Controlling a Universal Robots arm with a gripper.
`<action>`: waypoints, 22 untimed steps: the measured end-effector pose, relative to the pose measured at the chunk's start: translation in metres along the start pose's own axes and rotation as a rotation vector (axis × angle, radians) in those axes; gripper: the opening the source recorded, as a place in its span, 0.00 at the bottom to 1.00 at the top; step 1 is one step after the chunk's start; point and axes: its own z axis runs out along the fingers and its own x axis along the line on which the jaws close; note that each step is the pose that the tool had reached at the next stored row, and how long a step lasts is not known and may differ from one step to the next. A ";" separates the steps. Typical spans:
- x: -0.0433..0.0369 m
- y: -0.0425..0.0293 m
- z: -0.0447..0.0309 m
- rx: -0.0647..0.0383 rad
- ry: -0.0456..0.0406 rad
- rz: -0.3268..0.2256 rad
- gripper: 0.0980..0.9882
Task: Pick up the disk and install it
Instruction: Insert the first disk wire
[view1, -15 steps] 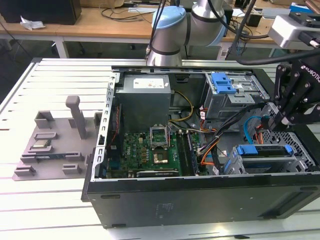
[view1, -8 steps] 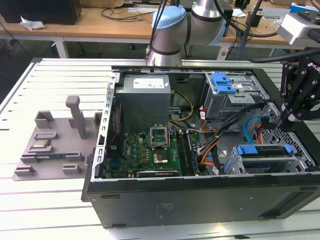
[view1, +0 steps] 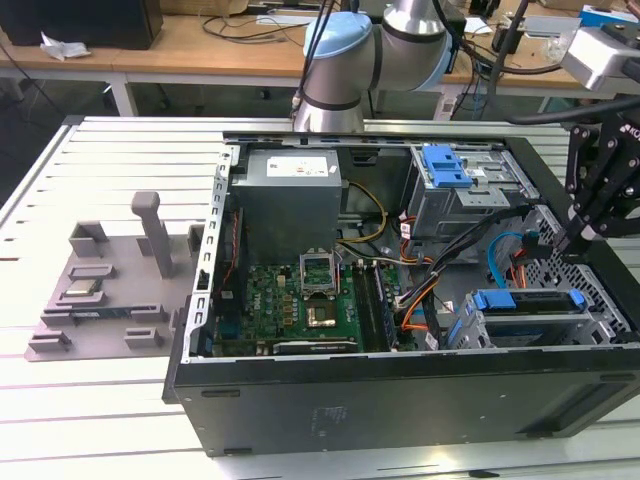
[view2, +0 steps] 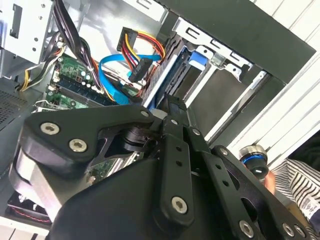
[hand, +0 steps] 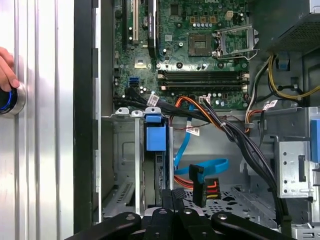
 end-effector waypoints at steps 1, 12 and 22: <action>-0.0003 -0.0002 0.0021 0.000 0.0002 0.000 0.01; -0.0217 -0.0082 0.0113 0.000 0.0070 0.000 0.01; -0.0219 -0.0082 0.0115 0.000 0.0071 0.000 0.23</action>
